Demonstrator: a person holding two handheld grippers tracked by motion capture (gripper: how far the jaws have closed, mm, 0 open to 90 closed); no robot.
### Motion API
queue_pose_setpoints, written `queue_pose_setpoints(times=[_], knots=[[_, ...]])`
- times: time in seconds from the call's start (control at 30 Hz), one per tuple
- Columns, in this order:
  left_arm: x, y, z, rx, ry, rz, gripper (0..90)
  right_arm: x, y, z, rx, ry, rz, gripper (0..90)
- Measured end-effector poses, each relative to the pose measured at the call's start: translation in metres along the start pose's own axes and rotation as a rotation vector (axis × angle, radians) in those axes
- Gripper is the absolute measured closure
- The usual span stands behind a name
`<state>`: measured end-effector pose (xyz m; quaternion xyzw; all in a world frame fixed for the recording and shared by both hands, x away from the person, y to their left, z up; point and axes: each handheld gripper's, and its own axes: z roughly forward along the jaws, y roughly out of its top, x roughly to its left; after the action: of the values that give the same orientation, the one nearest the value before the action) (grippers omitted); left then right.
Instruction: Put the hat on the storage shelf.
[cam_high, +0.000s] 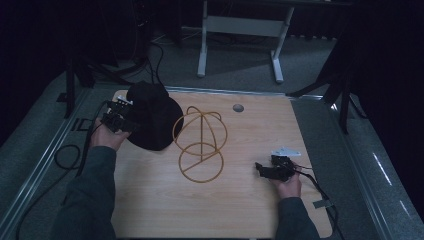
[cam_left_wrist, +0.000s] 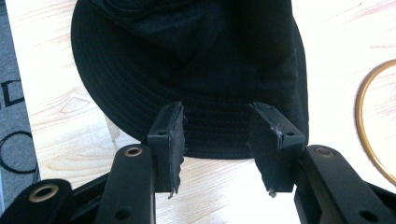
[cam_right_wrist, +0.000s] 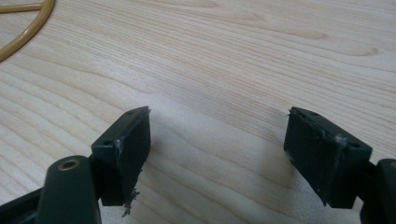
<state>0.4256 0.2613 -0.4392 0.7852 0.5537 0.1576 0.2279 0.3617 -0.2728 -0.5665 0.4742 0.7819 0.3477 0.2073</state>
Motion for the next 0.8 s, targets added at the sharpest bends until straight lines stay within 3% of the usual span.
queue_pose_setpoints(times=[0.27,0.43,0.57,0.63,0.8], knots=[[0.002,0.011,-0.005,0.006,0.012,-0.016,53.1,0.000,0.000,0.000,0.001,0.000,-0.001,22.8],[0.000,0.017,-0.006,0.023,0.016,-0.005,51.9,0.000,0.000,0.000,0.001,0.000,-0.001,22.8],[-0.003,0.025,-0.005,0.033,0.003,-0.007,51.3,0.000,0.000,0.000,0.001,0.000,-0.001,22.8],[-0.003,0.028,-0.004,0.034,-0.026,-0.021,49.6,0.000,0.000,0.000,0.001,0.000,-0.001,22.8],[-0.007,0.039,-0.003,0.057,-0.032,-0.022,48.2,0.000,0.000,0.000,0.001,0.001,-0.002,22.8]])
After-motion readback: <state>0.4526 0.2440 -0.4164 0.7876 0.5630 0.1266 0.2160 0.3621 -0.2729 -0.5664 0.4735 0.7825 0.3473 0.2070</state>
